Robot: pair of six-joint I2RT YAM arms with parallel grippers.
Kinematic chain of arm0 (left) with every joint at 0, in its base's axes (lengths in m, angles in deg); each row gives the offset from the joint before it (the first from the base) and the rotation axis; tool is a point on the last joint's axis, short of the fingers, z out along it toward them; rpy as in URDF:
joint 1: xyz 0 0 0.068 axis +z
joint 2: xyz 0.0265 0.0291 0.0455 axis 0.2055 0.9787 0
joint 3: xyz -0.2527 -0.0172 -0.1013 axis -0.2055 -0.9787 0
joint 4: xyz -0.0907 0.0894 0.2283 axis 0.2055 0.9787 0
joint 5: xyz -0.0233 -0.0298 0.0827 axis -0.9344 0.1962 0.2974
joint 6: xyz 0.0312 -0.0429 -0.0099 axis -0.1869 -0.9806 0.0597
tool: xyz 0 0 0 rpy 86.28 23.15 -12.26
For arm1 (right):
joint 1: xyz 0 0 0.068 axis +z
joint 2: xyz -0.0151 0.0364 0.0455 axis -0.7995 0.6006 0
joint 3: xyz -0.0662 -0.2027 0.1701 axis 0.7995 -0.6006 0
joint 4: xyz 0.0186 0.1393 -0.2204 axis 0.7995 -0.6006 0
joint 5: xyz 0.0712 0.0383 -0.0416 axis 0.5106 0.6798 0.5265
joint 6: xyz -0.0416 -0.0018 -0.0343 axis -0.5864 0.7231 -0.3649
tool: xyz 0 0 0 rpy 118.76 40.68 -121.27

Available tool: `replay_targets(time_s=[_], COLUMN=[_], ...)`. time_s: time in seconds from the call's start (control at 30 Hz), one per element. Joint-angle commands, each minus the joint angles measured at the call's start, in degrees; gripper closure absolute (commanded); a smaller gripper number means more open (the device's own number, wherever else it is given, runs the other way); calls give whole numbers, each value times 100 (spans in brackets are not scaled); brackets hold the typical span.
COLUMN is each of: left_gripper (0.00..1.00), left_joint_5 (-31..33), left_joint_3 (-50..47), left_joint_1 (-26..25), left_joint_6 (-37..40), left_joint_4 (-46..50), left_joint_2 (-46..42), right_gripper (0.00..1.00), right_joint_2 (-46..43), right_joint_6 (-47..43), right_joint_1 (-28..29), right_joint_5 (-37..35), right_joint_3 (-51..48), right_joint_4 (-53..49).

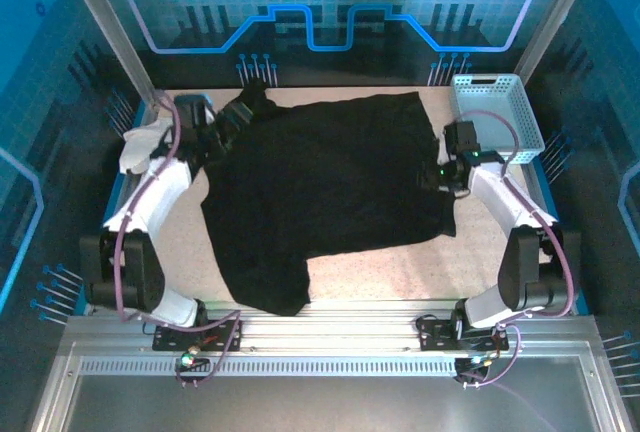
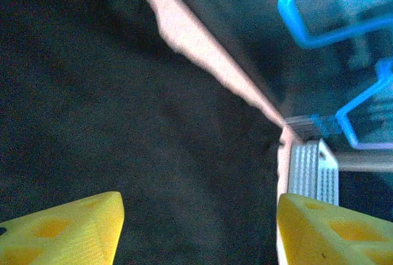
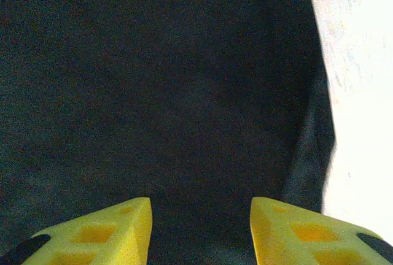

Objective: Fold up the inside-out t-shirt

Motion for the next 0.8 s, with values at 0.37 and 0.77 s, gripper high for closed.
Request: replay_targets(time_s=[0.37, 0.77], left_gripper=[32, 32], left_joint_5=[832, 1665], left_joint_3=[-1197, 671], left_joint_1=[-3481, -5461], left_joint_6=[3116, 6123], left_joint_4=[-719, -1126], left_joint_2=[95, 2957], right_gripper=[55, 94], right_joint_2=[346, 678], right_joint_6=[649, 232], right_joint_1=[-300, -487], right_joint_5=[-643, 452], right_joint_3=[-722, -423], right_joint_4=[-236, -303])
